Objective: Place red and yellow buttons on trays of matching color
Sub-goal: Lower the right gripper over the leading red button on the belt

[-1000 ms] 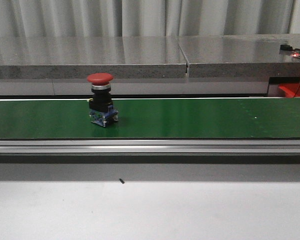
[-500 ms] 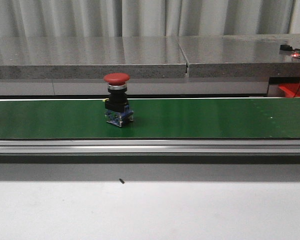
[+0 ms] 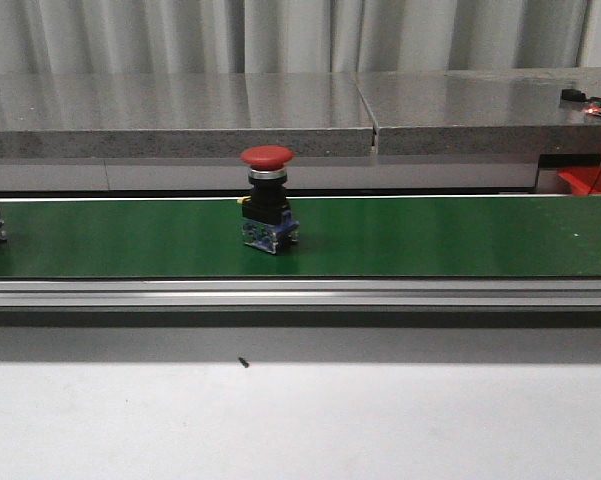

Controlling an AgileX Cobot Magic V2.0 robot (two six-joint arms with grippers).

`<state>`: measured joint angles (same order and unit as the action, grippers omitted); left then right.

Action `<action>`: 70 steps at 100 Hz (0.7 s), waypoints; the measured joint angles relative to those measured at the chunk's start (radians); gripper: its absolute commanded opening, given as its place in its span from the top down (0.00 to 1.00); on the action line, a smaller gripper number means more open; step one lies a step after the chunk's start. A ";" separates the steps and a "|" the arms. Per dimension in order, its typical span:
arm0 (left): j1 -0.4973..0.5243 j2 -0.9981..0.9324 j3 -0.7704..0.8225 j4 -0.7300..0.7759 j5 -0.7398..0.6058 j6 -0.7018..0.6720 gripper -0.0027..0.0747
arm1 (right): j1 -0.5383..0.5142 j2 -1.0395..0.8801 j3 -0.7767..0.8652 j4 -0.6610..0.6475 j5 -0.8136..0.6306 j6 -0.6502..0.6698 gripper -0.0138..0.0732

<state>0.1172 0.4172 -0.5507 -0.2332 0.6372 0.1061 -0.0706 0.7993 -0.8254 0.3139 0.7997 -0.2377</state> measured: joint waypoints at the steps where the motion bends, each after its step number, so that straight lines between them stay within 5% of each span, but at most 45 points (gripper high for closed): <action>1: 0.000 0.000 0.000 0.000 0.000 0.000 0.99 | 0.000 0.000 0.000 0.002 -0.003 0.000 0.92; 20: 0.000 0.000 0.002 0.000 -0.002 0.000 0.99 | 0.000 0.000 0.000 0.039 -0.021 0.000 0.82; 47: 0.000 0.000 0.002 0.000 -0.004 0.000 0.99 | 0.000 0.000 0.000 0.041 -0.014 -0.022 0.10; 70: 0.000 0.000 0.002 0.000 -0.005 0.000 0.99 | 0.009 0.031 -0.027 0.041 0.032 -0.060 0.10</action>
<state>0.1172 0.4172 -0.5486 -0.2332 0.6319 0.1061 -0.0615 0.8307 -0.8524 0.3547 0.8321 -0.2976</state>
